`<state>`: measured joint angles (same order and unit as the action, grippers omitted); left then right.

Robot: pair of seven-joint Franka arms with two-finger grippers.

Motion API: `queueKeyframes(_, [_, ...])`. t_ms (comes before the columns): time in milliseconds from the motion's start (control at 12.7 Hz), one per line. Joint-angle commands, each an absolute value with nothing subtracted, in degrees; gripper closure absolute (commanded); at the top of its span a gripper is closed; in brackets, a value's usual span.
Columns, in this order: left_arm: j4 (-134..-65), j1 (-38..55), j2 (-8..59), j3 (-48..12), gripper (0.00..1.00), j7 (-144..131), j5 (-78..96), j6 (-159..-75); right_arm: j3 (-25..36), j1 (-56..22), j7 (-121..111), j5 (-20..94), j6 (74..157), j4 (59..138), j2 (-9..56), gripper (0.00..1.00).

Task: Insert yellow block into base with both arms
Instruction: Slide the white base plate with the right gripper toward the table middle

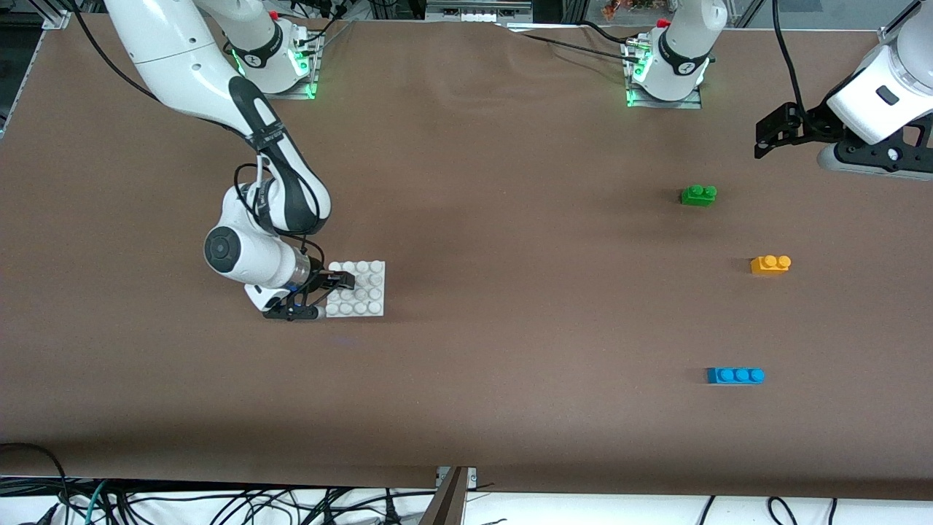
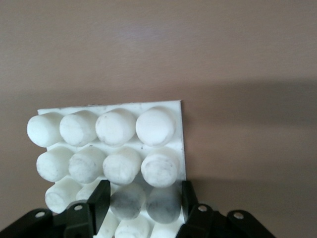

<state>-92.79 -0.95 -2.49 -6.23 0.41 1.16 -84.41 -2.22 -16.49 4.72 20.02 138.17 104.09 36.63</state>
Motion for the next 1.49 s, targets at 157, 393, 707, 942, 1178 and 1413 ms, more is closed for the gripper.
queueKeyframes(157, [-90.97,-1.05,-1.76,-6.42,0.0,0.09,2.2,-82.97,-2.29,-19.68,7.02,21.45,138.16,102.04,37.97,0.37])
queueKeyframes(393, [-90.97,-1.05,-1.85,-6.42,0.0,0.09,2.2,-82.97,-2.29,-21.97,10.36,21.44,138.25,100.03,39.11,0.37])
queueKeyframes(707, [-90.97,-1.05,-1.85,-6.42,0.0,0.09,2.2,-82.97,-2.29,-24.34,14.31,21.53,138.25,98.09,40.16,0.37])
queueKeyframes(942, [-90.97,-1.05,-1.85,-6.42,0.0,0.09,2.2,-82.97,-2.29,-25.92,16.35,21.45,138.16,96.24,41.31,0.37])
queueKeyframes(1178, [-90.97,-1.05,-1.85,-6.42,0.0,0.09,2.2,-82.97,-2.29,-28.03,17.13,21.53,138.16,94.4,42.62,0.37])
queueKeyframes(1413, [-90.97,-1.05,-1.84,-6.42,0.0,0.09,2.2,-82.97,-2.29,-30.14,20.12,21.45,138.16,92.11,43.77,0.37])
